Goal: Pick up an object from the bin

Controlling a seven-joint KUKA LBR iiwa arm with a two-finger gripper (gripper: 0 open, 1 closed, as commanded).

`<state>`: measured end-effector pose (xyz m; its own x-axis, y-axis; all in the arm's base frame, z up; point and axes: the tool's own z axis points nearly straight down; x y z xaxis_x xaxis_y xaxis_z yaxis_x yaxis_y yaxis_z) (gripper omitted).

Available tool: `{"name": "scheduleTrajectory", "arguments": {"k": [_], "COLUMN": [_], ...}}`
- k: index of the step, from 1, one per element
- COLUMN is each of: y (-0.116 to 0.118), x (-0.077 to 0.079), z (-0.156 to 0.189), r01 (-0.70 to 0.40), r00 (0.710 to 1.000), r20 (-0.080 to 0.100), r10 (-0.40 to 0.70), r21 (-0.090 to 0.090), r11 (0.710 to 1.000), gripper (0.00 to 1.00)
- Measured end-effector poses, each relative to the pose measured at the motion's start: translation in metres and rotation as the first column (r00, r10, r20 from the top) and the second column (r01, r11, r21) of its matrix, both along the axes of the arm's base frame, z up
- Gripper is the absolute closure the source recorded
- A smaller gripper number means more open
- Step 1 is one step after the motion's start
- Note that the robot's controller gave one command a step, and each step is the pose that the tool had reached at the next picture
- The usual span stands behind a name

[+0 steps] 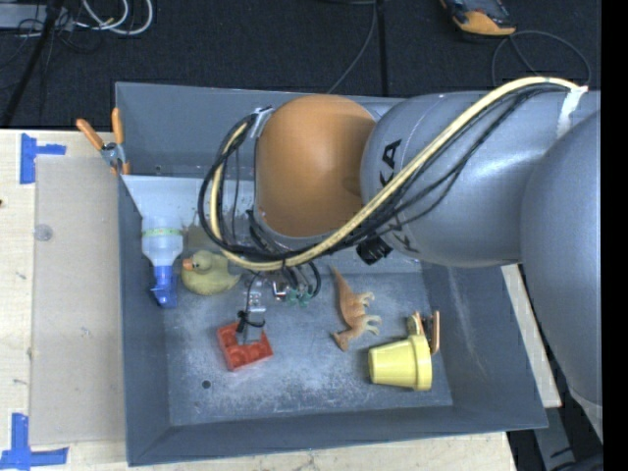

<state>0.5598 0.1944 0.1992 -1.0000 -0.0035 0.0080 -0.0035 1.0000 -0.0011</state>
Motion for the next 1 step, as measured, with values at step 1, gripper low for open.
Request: {"name": "scheduleTrajectory", "arguments": {"k": [1], "y": [-0.0012], "x": [0.0013], "z": [0.0047], "r01": [0.005], "r00": [1.0], "r20": [0.006], "r10": [-0.005], "r21": [0.001], "r11": [1.0], "gripper": [0.0]}}
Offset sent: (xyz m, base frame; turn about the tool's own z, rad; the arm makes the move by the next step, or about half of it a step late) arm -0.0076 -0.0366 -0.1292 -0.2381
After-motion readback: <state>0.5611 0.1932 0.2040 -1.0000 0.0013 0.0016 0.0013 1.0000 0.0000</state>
